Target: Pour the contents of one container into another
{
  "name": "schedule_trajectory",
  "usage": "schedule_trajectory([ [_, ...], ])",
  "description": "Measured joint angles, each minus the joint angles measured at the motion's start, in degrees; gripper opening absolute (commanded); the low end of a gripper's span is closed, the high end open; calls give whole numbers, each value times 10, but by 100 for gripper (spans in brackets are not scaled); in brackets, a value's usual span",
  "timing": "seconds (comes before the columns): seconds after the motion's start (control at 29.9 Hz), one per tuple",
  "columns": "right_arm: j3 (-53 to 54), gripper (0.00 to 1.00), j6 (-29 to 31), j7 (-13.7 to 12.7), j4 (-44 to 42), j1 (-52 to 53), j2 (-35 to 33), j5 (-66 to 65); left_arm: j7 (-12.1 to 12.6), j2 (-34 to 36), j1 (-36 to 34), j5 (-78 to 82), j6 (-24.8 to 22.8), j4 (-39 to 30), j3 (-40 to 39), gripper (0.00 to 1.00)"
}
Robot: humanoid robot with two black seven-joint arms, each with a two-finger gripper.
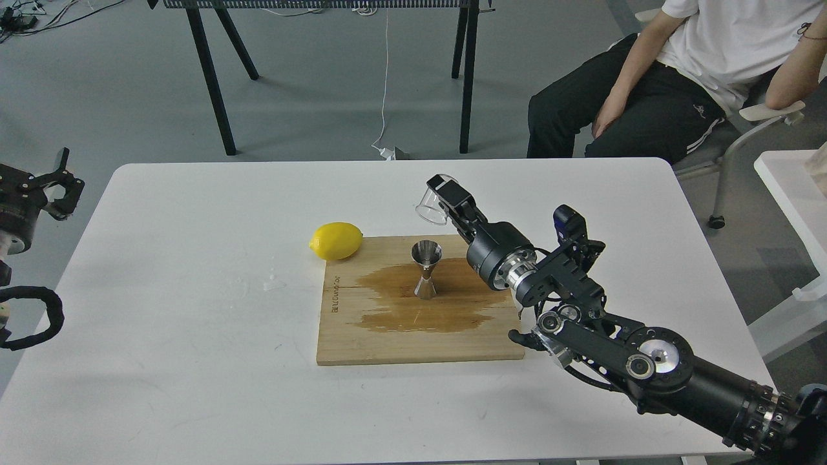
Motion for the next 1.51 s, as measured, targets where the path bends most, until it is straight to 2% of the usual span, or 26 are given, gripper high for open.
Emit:
schedule_trajectory([
  [0.44,198,30,20,-37,86,-116,-50,242,0,3,-2,-1,0,-2,-1,100],
  [0.7,346,30,96,-78,73,-193,-61,428,0,-9,-2,-1,0,-6,-1,100],
  [0.9,421,30,125,-109,10,-223,-65,569,0,-22,-2,-1,0,-6,-1,100],
  [1.1,435,31,174,-126,-82,-229,-63,690,0,-38,-5,-1,0,-5,0,100],
  [1.34,436,32,227,-134,-157,-247,-52,738,0,-43,-6,-1,0,-8,4,100],
  [1.51,432,32,293,-139,-260,-245,-27,748,0,-39,-6,0,0,-7,5,100],
])
